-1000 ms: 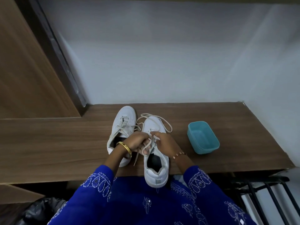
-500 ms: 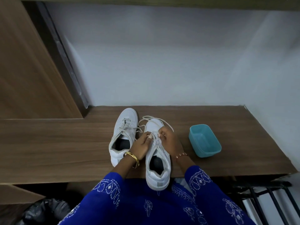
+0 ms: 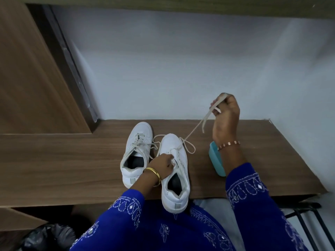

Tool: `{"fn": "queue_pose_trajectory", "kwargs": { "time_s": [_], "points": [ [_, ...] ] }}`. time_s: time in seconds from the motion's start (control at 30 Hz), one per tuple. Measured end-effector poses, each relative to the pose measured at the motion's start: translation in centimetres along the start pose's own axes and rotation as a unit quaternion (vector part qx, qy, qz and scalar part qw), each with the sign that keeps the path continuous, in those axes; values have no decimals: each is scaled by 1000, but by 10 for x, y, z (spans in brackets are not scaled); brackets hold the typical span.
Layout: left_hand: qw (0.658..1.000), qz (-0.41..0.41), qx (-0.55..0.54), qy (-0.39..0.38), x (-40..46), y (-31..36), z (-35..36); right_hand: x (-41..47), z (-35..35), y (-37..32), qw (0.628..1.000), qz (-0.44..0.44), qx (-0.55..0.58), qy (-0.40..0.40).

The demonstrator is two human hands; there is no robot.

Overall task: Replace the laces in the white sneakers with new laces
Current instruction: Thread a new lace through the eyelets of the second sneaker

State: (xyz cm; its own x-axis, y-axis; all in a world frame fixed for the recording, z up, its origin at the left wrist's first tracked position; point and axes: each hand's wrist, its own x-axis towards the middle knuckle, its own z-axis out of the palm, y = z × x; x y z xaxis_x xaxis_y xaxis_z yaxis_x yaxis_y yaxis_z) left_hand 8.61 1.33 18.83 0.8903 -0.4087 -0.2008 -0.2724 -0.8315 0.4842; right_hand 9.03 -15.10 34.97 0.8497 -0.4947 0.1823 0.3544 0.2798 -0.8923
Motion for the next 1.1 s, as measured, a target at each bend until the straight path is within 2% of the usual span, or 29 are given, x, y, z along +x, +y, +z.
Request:
{"fn": "queue_pose_trajectory", "kwargs": {
  "time_s": [0.1,0.13,0.17,0.23,0.37,0.47,0.63,0.73,0.83,0.87,0.9,0.93,0.97,1.03,1.07,1.1],
  "points": [
    [999,15,-2,28,-4,-3,7,-4,-2,3,993,94,47,-58],
    [999,19,-9,40,-6,-4,10,-8,-4,9,988,129,3,-87],
    [998,22,-20,49,-8,-5,13,-12,-8,18,976,153,-100,-116],
    [997,27,-41,55,-11,-9,20,-21,-17,40,918,186,-314,-157],
    [993,37,-94,60,-19,-11,29,-34,-28,83,803,222,-516,-201],
    [988,46,-129,67,-23,-8,30,-43,-26,109,715,160,-628,-263],
    [985,38,-153,75,-23,-9,33,-61,-17,118,606,-46,-752,-255],
    [983,47,-156,80,-22,-11,36,-62,-15,109,571,-88,-775,-257],
    [984,47,-149,82,-20,-12,37,-59,-11,97,556,-109,-784,-255],
    [985,46,-145,84,-19,-12,37,-56,-9,93,561,-111,-779,-257],
    [985,44,-141,84,-18,-12,38,-54,-7,89,591,-106,-758,-255],
    [986,41,-138,84,-18,-12,38,-51,-5,84,647,-82,-716,-249],
    [987,40,-135,81,-17,-12,38,-47,-3,79,723,-47,-647,-239],
    [988,40,-127,76,-17,-12,37,-38,2,63,868,35,-449,-208],
    [989,40,-123,77,-17,-12,37,-33,6,51,916,61,-347,-191],
    [989,41,-122,78,-17,-12,37,-27,8,38,949,69,-251,-180]
  ]
}}
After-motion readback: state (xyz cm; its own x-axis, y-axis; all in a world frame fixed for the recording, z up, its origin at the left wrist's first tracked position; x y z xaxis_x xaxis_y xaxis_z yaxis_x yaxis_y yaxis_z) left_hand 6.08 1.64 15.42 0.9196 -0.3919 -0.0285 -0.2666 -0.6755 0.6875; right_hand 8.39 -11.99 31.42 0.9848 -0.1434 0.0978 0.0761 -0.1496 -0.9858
